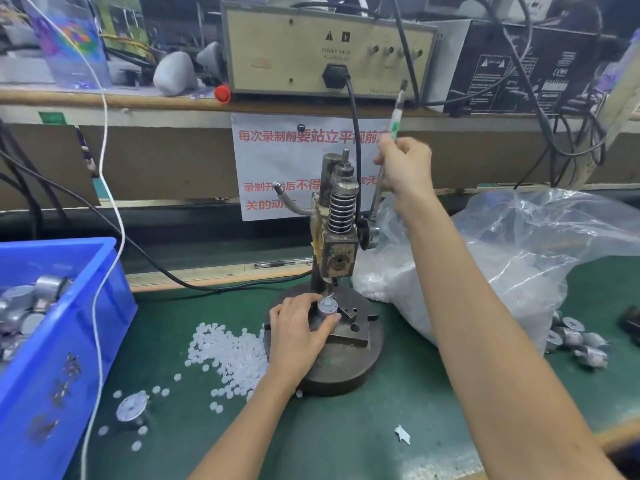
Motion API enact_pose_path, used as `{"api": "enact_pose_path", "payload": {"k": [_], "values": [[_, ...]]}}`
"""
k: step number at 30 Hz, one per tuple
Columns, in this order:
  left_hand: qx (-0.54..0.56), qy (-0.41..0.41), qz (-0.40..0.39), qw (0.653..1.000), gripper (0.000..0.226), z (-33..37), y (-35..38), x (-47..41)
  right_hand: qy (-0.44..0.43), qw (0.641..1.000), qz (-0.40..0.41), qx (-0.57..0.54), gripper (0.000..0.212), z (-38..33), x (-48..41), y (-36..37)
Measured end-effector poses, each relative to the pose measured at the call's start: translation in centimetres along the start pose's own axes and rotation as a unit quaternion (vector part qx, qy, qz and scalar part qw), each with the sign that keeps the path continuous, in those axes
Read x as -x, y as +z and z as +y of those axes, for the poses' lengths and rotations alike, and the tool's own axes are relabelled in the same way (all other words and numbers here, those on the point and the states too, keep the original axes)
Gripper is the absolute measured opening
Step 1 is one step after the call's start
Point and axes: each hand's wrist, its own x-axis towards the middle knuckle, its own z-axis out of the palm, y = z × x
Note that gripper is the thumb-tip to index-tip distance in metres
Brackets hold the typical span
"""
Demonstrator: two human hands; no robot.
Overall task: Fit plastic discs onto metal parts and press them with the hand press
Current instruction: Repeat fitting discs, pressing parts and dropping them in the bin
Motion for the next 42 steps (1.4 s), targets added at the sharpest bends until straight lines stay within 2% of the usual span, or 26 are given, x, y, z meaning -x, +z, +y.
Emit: {"api": "enact_pose_path", "payload": {"k": [2, 5, 7, 10, 15, 18, 20, 25, 30, 34, 38, 42], "values": [[0.000, 0.002, 0.005, 1.000, 0.037, -0.1, 0.0, 0.0, -0.007, 0.999, 0.013, -0.046, 0.009, 3.3, 2.6, -0.3], [-0.009, 0.007, 0.011, 1.000, 0.037, -0.3, 0.2, -0.1, -0.025, 0.997, 0.063, -0.046, 0.024, 10.2, 9.8, -0.6], [-0.014, 0.008, 0.010, 1.000, 0.034, -0.3, 0.3, -0.1, 0.002, 1.000, 0.002, 0.017, 0.023, 14.2, 13.4, -0.4], [-0.016, 0.004, 0.006, 1.000, 0.030, -0.1, 0.1, -0.2, -0.036, 0.991, -0.092, 0.095, 0.025, 17.0, 15.6, -0.3], [-0.103, 0.010, 0.035, 0.994, 0.031, 0.7, -0.6, 1.5, -0.050, 0.982, -0.154, 0.095, 0.027, 16.3, 16.3, -1.4], [-0.076, 0.036, 0.026, 0.996, 0.031, 1.8, -1.1, 4.3, -0.005, 0.974, -0.216, 0.069, 0.026, 16.0, 17.5, -2.9], [-0.044, 0.064, 0.005, 0.997, 0.029, 2.8, -1.4, 6.2, 0.010, 0.970, -0.230, 0.071, 0.022, 15.9, 18.9, -4.0], [0.028, 0.104, -0.096, 0.990, 0.035, 7.2, -0.4, 9.9, 0.064, 0.983, -0.166, 0.052, 0.012, 16.2, 21.9, -9.7], [0.052, 0.169, -0.224, 0.958, 0.035, 13.2, 3.5, 13.6, 0.092, 0.995, 0.010, 0.028, 0.016, 19.0, 25.7, -17.1], [0.047, 0.217, -0.316, 0.922, 0.036, 17.1, 7.3, 17.4, 0.125, 0.984, 0.126, 0.027, 0.020, 21.8, 28.5, -21.9], [0.045, 0.195, -0.419, 0.886, 0.039, 18.6, 10.6, 20.9, 0.208, 0.964, 0.154, 0.053, 0.006, 25.7, 30.5, -25.4], [-0.020, 0.205, -0.494, 0.845, 0.038, 17.9, 13.4, 22.8, 0.279, 0.945, 0.159, 0.068, 0.009, 29.9, 32.6, -27.2]]}}
